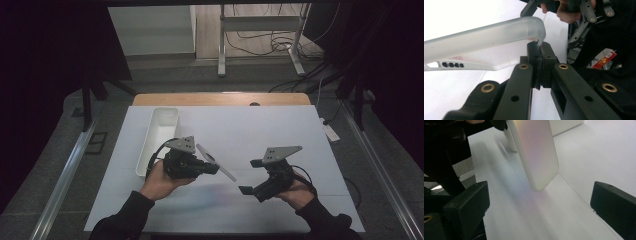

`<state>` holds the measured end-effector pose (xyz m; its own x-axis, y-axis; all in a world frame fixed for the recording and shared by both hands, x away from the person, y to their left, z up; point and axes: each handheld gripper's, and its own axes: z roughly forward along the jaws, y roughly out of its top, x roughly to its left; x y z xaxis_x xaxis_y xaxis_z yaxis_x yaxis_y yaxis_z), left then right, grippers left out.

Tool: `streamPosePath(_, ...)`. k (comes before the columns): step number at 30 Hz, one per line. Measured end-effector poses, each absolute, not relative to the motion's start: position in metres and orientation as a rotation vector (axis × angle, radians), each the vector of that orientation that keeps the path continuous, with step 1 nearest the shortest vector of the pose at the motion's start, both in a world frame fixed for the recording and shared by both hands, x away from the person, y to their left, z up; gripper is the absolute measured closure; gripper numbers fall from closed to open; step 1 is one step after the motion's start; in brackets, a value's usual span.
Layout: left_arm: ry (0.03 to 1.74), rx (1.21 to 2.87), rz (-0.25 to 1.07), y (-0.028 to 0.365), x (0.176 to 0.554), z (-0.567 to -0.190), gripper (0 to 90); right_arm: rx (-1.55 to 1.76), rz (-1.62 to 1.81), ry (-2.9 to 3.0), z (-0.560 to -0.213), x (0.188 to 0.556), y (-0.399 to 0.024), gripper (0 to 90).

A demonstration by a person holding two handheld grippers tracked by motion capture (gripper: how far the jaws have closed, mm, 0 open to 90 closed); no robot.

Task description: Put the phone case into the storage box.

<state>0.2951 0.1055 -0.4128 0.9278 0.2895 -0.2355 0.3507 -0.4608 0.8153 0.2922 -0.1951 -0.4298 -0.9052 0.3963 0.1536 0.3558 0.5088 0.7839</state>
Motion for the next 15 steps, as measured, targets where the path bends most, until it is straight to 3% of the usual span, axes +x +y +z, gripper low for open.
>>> streamPosePath(15,0.527,2.105,-0.016,0.107,0.296,-0.416,88.4,0.713,1.270,2.663,-0.434,0.287,-0.206,0.0)
